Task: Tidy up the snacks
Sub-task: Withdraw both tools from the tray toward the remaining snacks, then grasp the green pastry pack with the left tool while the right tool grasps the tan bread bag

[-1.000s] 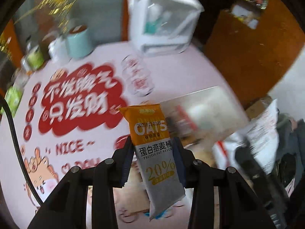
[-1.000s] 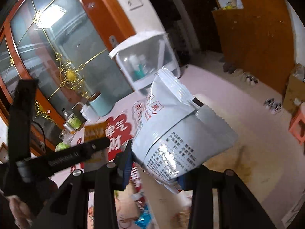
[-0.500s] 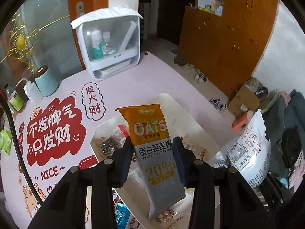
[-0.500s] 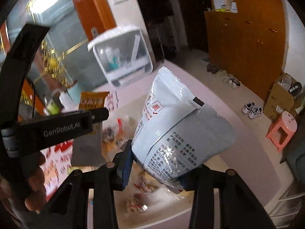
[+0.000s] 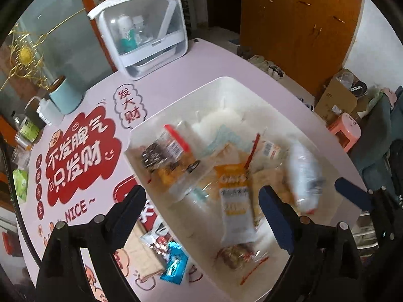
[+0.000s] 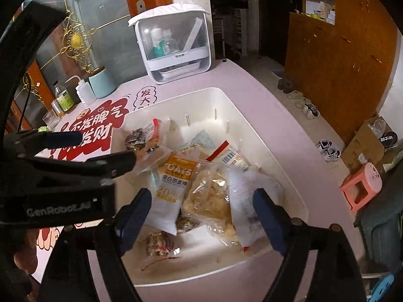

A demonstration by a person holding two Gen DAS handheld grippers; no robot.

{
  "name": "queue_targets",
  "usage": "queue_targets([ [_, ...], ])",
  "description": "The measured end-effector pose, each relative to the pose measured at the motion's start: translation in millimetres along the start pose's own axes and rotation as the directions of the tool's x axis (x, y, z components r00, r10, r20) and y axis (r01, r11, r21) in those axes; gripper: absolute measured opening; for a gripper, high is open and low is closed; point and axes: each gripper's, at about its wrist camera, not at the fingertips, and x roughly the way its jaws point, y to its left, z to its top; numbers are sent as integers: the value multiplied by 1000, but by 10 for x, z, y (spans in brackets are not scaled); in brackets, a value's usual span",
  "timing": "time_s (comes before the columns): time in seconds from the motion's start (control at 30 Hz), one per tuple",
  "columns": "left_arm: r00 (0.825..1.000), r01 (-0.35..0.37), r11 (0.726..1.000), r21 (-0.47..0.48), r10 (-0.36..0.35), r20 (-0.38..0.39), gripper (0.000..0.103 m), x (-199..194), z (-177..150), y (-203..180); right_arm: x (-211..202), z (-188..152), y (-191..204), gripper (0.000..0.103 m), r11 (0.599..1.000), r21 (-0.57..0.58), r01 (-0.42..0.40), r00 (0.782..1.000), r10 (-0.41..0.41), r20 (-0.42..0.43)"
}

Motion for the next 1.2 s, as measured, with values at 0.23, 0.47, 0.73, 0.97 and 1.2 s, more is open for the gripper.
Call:
queue_targets([
  [0.23,1000,-24,999,-26,24,12,91,-214,-200,343,-137,-22,134,83,1000,19,11,1000,-11,27],
  [0.47,998,-45,998,-45,48,49,91,-526,-366,880,-311,-80,418,83,998,54,38,997,-42,72],
  [0.73,992,-82,995,-60,87,88,91,-782,-586,1552,-395,-171,1121,83,997,-33,73,990,-68,125],
  [0.97,993,-96,995,-16,97,68,91,-636,-848,2036,-122,-381,1719,83,990,-135,31,997,-22,71],
  [1.2,999,-45,995,87,46,-11,91,-127,-1097,2395,382,-641,2100,83,988,-151,-30,998,21,-60],
])
